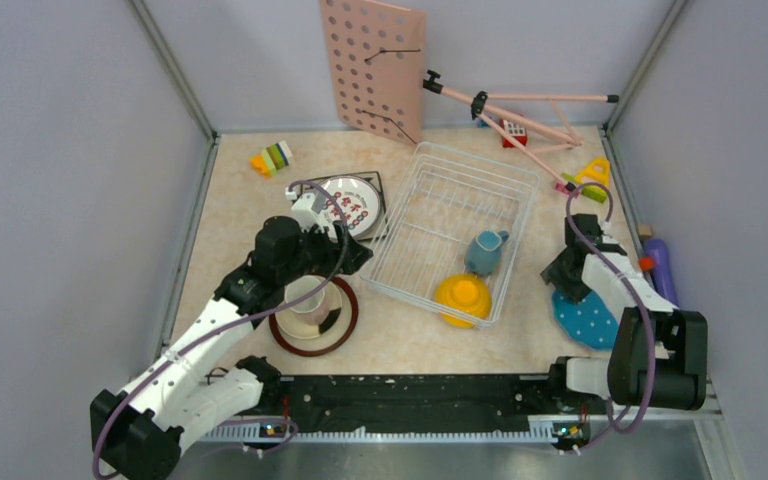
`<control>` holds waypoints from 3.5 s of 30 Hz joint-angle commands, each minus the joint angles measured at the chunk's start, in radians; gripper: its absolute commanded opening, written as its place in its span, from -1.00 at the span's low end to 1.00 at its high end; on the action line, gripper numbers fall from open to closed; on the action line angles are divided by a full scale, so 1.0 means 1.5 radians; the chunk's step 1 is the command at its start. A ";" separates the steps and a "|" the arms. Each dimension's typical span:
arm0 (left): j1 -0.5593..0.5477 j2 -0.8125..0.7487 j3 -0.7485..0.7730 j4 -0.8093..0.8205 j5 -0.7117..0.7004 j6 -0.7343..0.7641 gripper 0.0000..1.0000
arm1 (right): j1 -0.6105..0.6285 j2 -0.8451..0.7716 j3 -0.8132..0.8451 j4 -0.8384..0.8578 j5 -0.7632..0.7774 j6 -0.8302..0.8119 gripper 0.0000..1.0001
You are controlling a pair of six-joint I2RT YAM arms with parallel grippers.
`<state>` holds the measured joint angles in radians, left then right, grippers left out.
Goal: Load the mixed dishes into the dish rack
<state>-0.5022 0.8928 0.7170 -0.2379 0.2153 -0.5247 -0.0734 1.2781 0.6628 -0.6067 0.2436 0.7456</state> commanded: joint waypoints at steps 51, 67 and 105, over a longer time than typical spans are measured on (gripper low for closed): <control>0.001 -0.032 -0.002 0.024 -0.027 0.005 0.57 | 0.002 -0.163 0.045 -0.253 0.017 0.126 0.70; 0.001 -0.047 -0.001 0.016 -0.018 0.011 0.57 | 0.001 -0.131 -0.014 -0.251 0.058 0.207 0.76; -0.016 0.016 0.014 0.046 0.041 -0.017 0.54 | -0.027 -0.206 0.085 -0.202 0.063 0.148 -1.00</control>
<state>-0.5060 0.9131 0.7155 -0.2306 0.2584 -0.5358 -0.1097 1.0157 0.6720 -0.8284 0.2405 1.0153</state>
